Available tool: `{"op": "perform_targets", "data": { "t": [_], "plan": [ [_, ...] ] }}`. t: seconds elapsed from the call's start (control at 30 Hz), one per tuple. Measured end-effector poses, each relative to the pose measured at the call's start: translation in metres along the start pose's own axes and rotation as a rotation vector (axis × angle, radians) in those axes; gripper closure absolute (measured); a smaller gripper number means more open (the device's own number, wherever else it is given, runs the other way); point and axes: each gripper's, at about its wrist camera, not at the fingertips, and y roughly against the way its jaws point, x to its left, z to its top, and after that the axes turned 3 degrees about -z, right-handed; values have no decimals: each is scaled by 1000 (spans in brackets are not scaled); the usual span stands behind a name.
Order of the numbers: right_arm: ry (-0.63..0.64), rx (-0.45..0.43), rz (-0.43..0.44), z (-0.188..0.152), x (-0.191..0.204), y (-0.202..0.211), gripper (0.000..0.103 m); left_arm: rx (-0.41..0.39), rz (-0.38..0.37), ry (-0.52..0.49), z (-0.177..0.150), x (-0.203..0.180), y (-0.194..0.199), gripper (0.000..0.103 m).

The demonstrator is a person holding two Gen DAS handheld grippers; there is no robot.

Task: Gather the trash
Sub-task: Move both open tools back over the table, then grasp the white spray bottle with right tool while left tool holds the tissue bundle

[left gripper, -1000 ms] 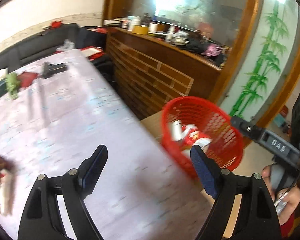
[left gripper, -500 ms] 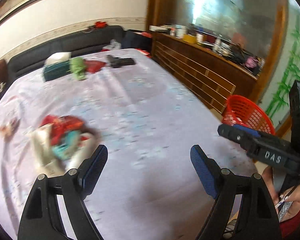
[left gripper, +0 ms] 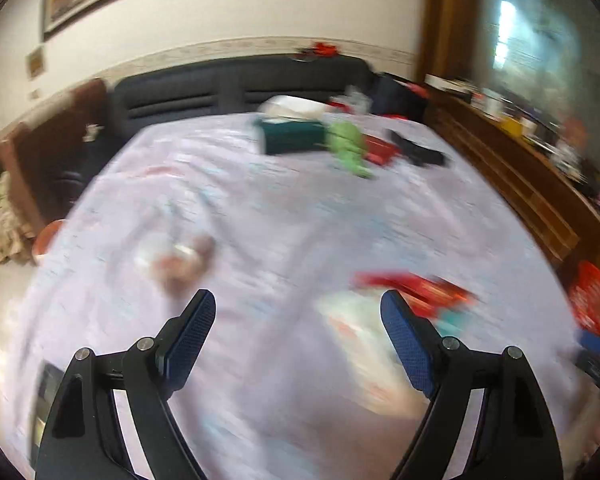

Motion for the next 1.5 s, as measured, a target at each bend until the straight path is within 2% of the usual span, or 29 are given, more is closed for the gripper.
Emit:
{"op": "perform_targets", "data": {
  "t": [0.07, 0.13, 0.2, 0.27, 0.43, 0.5, 0.63, 0.67, 0.73, 0.9, 1.03, 1.17, 1.33, 1.5],
  "plan": [
    [6, 5, -1, 0, 4, -1, 37, 18, 53, 31, 16, 32, -23, 20],
    [7, 12, -4, 2, 7, -4, 37, 47, 59, 70, 26, 58, -43, 23],
    [8, 19, -7, 2, 8, -6, 37, 85, 53, 111, 35, 80, -65, 39],
    [5, 26, -9, 3, 7, -7, 37, 105, 55, 131, 40, 93, -85, 42],
    [0, 50, -16, 9, 9, -17, 37, 172, 95, 84, 41, 98, -124, 42],
    [0, 59, -16, 11, 10, -21, 37, 207, 105, 70, 35, 99, -138, 46],
    [-7, 83, 2, 13, 14, -31, 37, 223, 156, 41, 22, 99, -147, 58],
    [-7, 86, 6, 14, 15, -33, 37, 215, 174, 35, 20, 98, -147, 65],
    [-8, 96, 18, 15, 18, -39, 37, 196, 177, 35, 16, 95, -140, 76],
    [-26, 133, 85, 19, 31, -56, 37, 130, 105, 57, 3, 79, -100, 76],
    [-9, 162, 114, 20, 50, -72, 37, 52, 0, 79, -15, 59, -48, 76],
    [16, 197, 128, 20, 73, -92, 37, 1, -66, 70, -37, 36, -9, 76],
    [65, 228, 92, 20, 101, -119, 37, -29, -122, 76, -66, 16, 23, 76],
    [79, 242, 33, 24, 115, -142, 37, -50, -110, 53, -89, -5, 37, 76]
  ]
}}
